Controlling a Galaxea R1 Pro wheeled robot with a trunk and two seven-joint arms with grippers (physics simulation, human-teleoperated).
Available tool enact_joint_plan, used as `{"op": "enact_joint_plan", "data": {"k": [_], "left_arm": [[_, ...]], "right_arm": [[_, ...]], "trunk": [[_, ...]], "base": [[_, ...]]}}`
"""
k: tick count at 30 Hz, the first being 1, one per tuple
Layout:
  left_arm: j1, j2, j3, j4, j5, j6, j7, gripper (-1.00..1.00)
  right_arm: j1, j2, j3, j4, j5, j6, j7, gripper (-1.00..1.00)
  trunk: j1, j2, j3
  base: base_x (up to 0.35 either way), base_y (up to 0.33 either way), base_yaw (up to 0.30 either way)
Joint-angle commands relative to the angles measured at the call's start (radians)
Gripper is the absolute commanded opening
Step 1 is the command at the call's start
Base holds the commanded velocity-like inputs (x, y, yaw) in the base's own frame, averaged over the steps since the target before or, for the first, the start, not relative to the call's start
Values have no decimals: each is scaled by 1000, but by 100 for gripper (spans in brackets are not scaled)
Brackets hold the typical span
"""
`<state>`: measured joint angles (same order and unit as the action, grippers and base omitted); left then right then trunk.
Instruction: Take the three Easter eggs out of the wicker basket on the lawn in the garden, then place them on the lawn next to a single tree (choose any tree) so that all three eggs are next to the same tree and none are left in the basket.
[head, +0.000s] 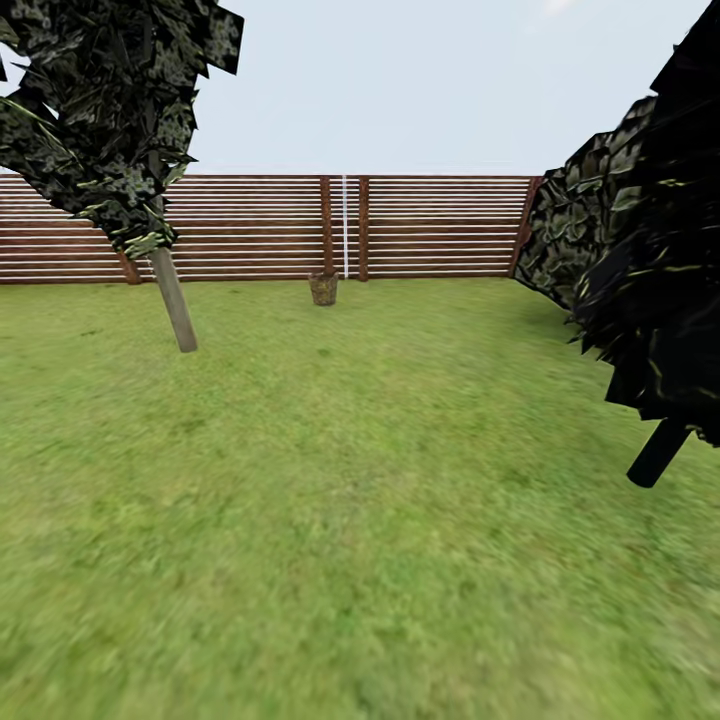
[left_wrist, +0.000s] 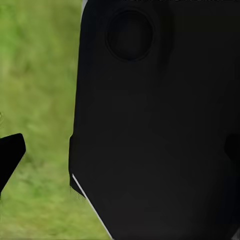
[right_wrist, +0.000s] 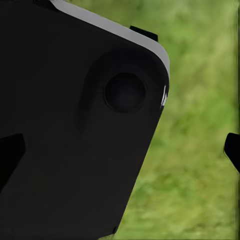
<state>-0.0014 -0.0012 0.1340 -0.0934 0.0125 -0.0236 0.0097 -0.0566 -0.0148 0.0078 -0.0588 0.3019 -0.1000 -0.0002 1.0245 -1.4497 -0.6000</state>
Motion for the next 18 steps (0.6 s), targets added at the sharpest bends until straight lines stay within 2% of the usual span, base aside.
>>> {"op": "enact_joint_plan", "data": {"k": [1, 9, 18], "left_arm": [[0, 1, 4, 0, 1, -2, 1, 100], [0, 0, 4, 1, 1, -2, 1, 100], [0, 0, 5, 3, 1, -2, 2, 100]], "right_arm": [[0, 0, -1, 1, 1, -2, 0, 100], [-1, -6, 0, 4, 6, 2, 6, 100], [-1, 2, 6, 3, 18, -3, 5, 100]], "trunk": [[1, 0, -1], [1, 0, -1], [1, 0, -1]], "base": [[327, 0, 0], [327, 0, 0], [327, 0, 0]]}}
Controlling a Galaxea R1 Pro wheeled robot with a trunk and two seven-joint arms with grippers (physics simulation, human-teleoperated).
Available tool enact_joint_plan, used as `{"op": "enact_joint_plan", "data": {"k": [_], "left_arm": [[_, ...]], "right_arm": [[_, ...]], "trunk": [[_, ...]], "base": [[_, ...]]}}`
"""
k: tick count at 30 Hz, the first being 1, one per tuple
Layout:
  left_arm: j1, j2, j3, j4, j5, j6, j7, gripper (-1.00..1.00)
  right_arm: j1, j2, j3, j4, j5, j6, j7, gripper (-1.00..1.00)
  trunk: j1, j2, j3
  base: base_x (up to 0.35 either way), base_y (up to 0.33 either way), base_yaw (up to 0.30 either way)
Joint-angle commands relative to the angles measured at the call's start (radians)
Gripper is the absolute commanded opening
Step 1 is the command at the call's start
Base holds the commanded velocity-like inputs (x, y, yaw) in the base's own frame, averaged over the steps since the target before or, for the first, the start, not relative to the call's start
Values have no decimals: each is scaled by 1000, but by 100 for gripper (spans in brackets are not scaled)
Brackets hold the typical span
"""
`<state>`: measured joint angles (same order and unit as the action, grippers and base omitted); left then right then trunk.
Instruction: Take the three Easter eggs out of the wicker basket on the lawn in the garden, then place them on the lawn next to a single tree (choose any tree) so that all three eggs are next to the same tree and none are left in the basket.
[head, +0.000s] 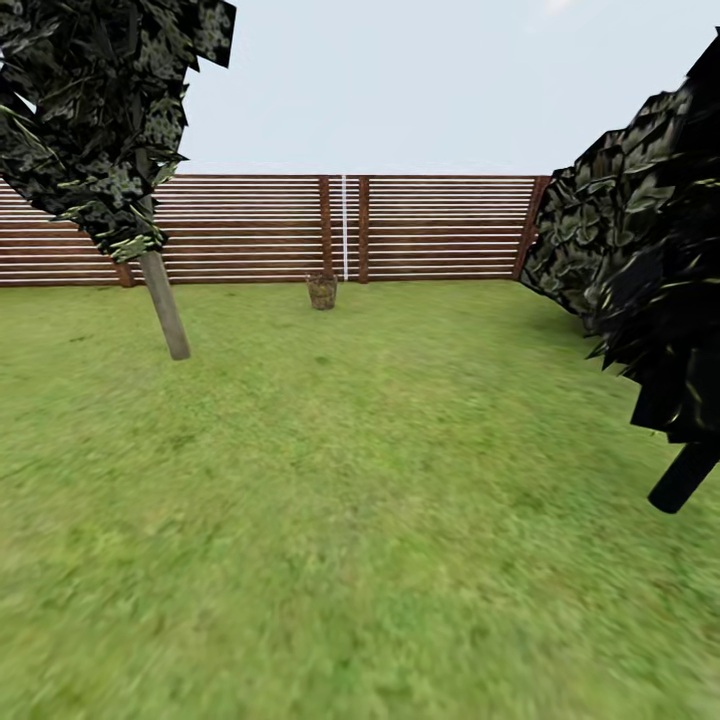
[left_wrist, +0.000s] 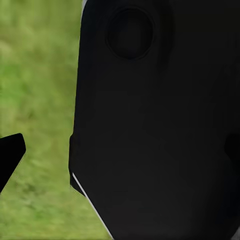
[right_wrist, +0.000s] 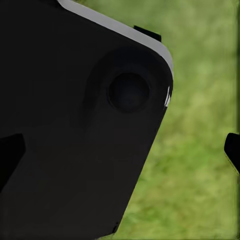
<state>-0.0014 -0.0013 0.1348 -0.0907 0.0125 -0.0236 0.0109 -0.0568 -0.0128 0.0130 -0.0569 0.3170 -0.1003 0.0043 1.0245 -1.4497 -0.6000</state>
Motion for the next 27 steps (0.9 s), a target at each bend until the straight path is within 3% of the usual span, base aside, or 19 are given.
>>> {"op": "enact_joint_plan", "data": {"k": [1, 27], "left_arm": [[0, 0, 4, 0, 1, -2, 1, 100], [0, 0, 4, 0, 1, -2, 1, 100]], "right_arm": [[-1, -1, 1, 0, 3, -3, 0, 100], [0, -10, 3, 0, 10, -4, 0, 100]], "trunk": [[1, 0, -1], [1, 0, -1]], "base": [[327, 0, 0], [327, 0, 117]]}}
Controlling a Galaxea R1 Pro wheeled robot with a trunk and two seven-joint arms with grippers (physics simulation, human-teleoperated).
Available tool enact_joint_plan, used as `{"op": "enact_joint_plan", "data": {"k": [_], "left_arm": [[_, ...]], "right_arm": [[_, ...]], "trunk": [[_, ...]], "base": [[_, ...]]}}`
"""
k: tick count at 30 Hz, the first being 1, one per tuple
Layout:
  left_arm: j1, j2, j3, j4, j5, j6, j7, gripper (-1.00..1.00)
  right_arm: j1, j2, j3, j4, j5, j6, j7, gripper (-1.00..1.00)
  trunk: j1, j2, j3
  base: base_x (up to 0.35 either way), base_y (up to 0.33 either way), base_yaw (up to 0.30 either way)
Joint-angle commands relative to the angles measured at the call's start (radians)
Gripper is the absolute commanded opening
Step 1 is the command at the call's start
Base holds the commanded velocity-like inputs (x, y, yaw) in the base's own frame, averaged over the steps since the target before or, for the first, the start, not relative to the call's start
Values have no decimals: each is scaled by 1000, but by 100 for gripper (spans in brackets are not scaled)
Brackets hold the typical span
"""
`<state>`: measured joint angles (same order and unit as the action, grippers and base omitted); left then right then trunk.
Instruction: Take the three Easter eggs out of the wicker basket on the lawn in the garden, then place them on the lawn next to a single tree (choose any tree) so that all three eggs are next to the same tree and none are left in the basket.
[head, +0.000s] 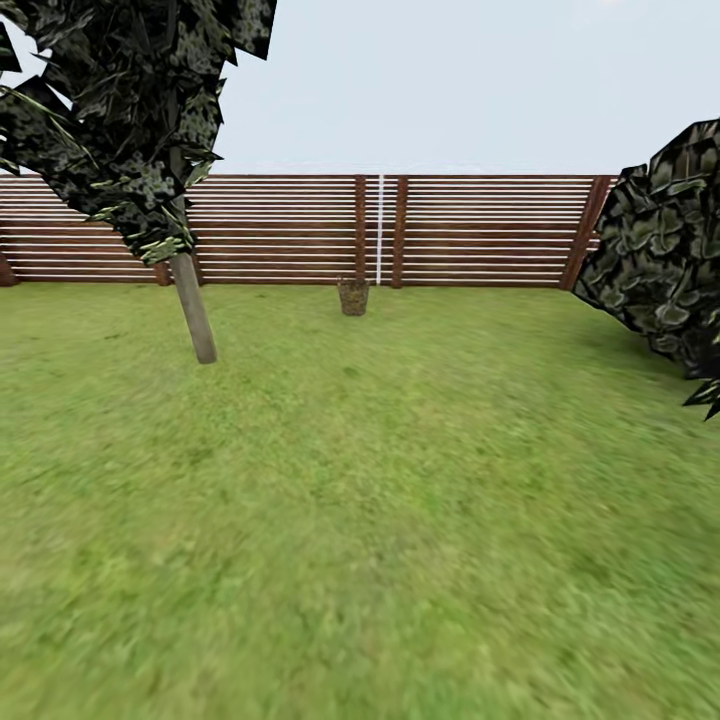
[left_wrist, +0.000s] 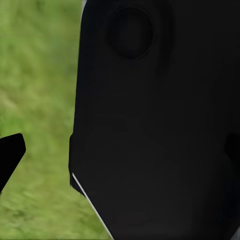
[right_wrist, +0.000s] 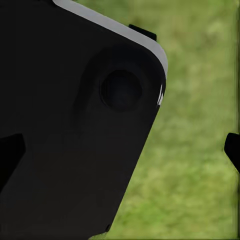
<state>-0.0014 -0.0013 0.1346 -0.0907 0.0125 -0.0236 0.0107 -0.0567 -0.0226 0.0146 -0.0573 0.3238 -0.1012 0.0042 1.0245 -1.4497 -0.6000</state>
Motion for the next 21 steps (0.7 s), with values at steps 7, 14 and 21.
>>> {"op": "enact_joint_plan", "data": {"k": [7, 14, 21], "left_arm": [[0, -1, 5, 0, 1, -2, 2, 100], [0, 0, 5, 0, 1, -2, 1, 100], [0, -1, 5, 0, 1, -2, 1, 100]], "right_arm": [[0, 4, 2, 1, 3, -4, 0, 100], [-1, 7, 1, 1, 3, -5, 0, 100], [0, 7, 1, 1, 3, -5, 0, 100]], "trunk": [[1, 0, -1], [1, 0, -1], [1, 0, -1]], "base": [[327, 0, 3], [327, 0, 0], [327, 0, 0]]}}
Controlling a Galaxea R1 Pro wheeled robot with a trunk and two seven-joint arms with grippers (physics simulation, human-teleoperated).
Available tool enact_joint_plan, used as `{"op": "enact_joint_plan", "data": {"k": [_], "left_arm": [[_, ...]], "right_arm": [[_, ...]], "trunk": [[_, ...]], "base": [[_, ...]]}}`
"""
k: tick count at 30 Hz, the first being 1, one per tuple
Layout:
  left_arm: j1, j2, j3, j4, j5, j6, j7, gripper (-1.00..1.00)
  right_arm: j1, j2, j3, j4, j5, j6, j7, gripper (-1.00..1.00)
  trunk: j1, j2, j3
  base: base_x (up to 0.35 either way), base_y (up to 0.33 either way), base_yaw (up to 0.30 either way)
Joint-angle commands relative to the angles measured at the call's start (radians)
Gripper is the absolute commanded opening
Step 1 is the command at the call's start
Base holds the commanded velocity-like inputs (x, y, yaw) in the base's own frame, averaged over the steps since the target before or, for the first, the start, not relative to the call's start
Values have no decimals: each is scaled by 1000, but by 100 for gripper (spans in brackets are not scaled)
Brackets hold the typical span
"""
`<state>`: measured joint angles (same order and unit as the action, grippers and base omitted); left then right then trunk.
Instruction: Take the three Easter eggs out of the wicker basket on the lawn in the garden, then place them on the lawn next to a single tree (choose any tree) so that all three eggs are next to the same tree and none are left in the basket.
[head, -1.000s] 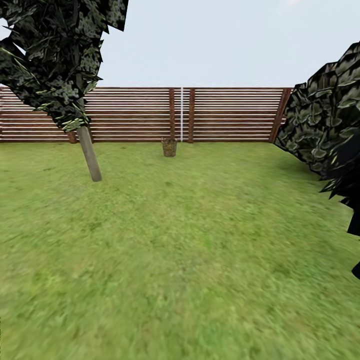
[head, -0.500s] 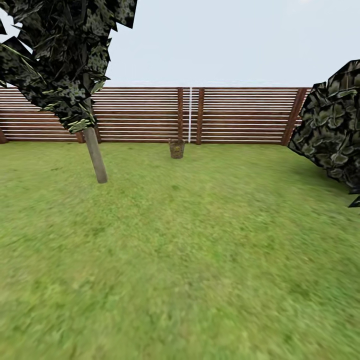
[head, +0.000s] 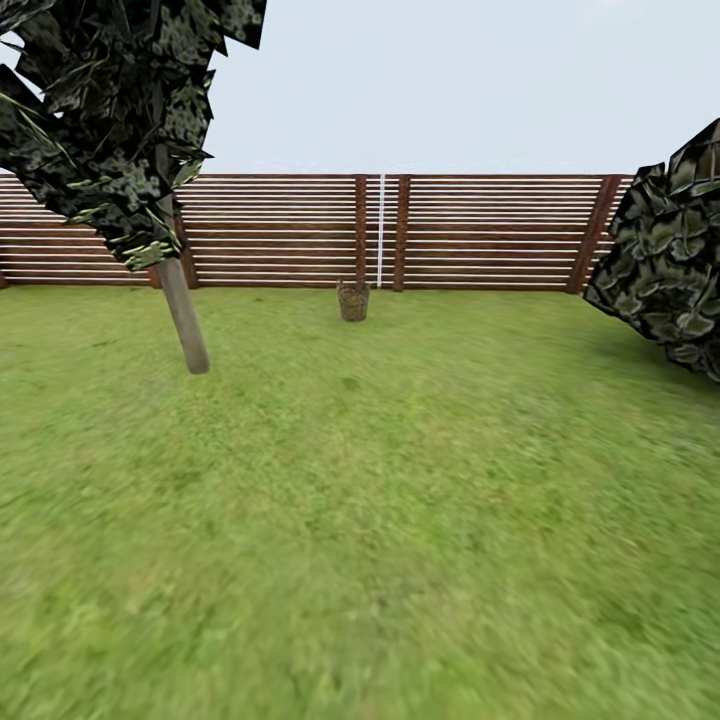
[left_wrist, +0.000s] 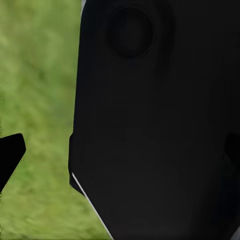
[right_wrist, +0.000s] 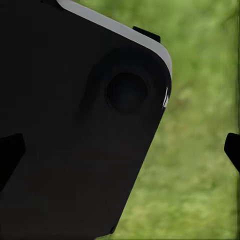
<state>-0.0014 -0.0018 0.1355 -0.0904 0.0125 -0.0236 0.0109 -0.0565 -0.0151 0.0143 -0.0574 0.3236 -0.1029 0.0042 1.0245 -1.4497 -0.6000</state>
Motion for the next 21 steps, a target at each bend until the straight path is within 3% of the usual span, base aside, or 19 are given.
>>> {"op": "enact_joint_plan", "data": {"k": [1, 21], "left_arm": [[0, 0, 4, 0, 1, -2, 1, 100], [0, 0, 3, 0, 1, -2, 1, 100]], "right_arm": [[0, 0, 1, 1, 3, -3, 0, 100], [-1, 0, 1, 1, 1, -3, 0, 100]], "trunk": [[1, 0, -1], [1, 0, -1]], "base": [[327, 0, 0], [327, 0, 0]]}}
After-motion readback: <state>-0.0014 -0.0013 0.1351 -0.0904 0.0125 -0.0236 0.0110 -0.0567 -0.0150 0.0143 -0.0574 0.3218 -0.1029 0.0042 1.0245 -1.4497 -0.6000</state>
